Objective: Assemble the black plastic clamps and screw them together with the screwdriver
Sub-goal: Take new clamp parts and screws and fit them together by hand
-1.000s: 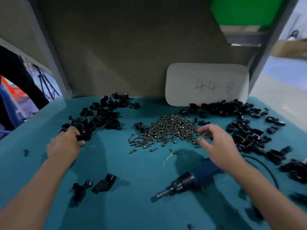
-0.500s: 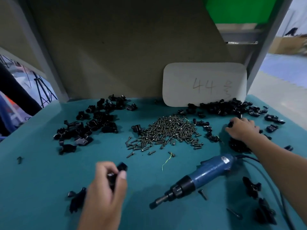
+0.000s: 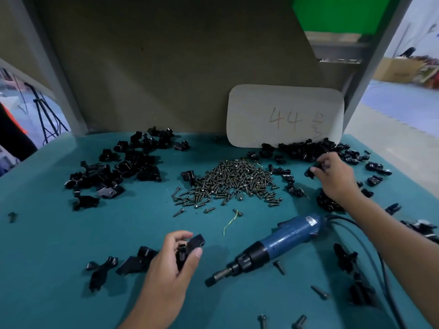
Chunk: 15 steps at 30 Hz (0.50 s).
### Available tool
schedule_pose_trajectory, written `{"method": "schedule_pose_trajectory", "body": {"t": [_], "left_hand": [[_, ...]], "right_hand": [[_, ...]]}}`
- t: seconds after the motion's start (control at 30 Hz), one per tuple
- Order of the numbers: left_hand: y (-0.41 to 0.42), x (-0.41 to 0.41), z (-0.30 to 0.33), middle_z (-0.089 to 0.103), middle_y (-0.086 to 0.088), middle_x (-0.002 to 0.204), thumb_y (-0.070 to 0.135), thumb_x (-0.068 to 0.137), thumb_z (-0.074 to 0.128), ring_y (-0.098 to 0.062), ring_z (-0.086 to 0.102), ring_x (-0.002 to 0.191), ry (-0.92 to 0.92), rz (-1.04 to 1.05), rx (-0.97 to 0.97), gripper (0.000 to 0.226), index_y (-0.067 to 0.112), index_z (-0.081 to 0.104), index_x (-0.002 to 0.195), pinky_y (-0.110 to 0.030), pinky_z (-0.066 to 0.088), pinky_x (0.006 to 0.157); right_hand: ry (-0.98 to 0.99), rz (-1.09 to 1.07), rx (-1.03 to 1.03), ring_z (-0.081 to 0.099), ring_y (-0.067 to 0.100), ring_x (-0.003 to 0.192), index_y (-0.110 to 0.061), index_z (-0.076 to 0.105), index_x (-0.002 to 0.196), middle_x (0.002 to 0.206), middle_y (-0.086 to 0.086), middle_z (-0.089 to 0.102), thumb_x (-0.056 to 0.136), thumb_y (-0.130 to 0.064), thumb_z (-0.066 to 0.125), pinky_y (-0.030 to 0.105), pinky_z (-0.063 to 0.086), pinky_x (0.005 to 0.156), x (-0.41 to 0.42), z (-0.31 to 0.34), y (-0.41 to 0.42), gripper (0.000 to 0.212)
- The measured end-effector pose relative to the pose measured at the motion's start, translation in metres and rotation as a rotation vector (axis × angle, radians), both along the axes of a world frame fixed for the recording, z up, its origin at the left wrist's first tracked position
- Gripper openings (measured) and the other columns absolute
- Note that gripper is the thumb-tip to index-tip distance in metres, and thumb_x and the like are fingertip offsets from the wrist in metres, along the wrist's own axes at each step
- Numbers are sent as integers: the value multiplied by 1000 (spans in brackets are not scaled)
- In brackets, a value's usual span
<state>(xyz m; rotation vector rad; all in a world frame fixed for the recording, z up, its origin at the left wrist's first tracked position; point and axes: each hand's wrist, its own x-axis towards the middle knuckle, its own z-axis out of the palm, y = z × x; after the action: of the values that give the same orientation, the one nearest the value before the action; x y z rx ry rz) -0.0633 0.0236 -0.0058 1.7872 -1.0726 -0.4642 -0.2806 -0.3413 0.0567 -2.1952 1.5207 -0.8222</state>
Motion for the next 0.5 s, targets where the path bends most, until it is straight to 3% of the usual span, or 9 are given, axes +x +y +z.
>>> {"method": "schedule_pose_trajectory", "body": {"t": [0.07,0.13,0.23,0.3,0.4,0.5], "left_hand": [[3,1,5,62,21,81,67,86,45,-2,53,61,63,2,-51,28,54,49,110,-13,38,57],[6,2,7,61,12,77,75,88,41,-6,51,60,132,8,-103,36,52,51,113,-14,36,57],[10,-1,7,55,20,73,88,76,45,-2,48,66,241,-23,-172,56,48,52,115,-12,38,62],[12,-5,7,52,25,76,76,78,56,-1,48,71,280,-61,-183,48,48,51,117,-11,41,68],[11,-10,7,59,27,88,63,82,58,2,56,80,255,-121,-174,40,51,49,119,-9,42,74],[9,-14,8,67,21,109,63,84,58,-1,63,103,203,-125,-181,34,54,54,116,-7,43,82]], "right_hand": [[-210,86,-12,66,15,90,-19,58,125,109,-1,66,99,-31,60,20,48,65,10,19,50,29],[-340,268,23,62,1,72,-32,63,115,89,-13,66,95,-38,55,17,49,54,15,26,114,23],[-455,468,155,55,3,64,-45,64,96,81,-12,65,86,-55,55,20,48,56,15,12,203,17],[-512,510,206,56,3,66,-42,65,99,79,-12,65,89,-59,54,21,46,59,17,-3,238,22],[-566,497,179,56,4,64,-39,65,100,77,-12,65,95,-45,60,17,44,59,22,-21,256,9],[-591,500,140,66,13,78,-39,63,100,88,-9,70,90,-38,64,31,54,69,27,-28,262,10]]}}
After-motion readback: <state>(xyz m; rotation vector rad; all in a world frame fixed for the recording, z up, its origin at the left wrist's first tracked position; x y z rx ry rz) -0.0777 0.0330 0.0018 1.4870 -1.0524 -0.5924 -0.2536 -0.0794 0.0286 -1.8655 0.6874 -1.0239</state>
